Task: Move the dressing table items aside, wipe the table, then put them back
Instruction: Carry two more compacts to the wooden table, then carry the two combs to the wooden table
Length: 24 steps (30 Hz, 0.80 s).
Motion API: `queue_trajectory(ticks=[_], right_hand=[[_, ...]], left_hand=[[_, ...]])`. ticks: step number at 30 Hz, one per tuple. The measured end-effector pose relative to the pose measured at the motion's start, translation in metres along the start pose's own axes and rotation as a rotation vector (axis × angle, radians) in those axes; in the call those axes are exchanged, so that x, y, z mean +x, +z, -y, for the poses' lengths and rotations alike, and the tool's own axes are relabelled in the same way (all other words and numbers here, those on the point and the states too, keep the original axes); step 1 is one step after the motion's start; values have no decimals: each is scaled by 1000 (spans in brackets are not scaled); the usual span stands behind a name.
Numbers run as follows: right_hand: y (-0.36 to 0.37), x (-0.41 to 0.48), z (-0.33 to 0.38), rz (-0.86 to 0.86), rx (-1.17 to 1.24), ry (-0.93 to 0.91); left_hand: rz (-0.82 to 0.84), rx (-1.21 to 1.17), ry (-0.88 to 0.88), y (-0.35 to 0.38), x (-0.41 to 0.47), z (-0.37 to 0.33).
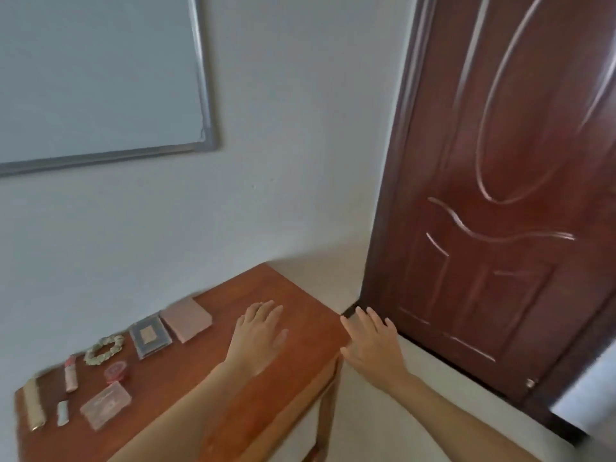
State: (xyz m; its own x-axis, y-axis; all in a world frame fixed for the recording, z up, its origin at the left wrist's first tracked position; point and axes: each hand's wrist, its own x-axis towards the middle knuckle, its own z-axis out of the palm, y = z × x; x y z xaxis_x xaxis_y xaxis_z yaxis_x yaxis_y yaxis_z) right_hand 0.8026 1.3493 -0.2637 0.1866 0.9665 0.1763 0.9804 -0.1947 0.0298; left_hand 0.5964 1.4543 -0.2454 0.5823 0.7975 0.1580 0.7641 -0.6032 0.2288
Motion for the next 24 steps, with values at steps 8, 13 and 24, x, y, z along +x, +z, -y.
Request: queue_trajectory(ticks=[8, 13, 24], right_hand=[[-35, -157, -202, 20, -111, 320], [-49, -259, -279, -37, -132, 586], [-42, -349, -395, -87, -340, 924]], left_hand=[[58, -139, 358, 71, 31, -258], [157, -210, 614, 105, 26, -389], [131, -266, 909, 150, 67, -548]])
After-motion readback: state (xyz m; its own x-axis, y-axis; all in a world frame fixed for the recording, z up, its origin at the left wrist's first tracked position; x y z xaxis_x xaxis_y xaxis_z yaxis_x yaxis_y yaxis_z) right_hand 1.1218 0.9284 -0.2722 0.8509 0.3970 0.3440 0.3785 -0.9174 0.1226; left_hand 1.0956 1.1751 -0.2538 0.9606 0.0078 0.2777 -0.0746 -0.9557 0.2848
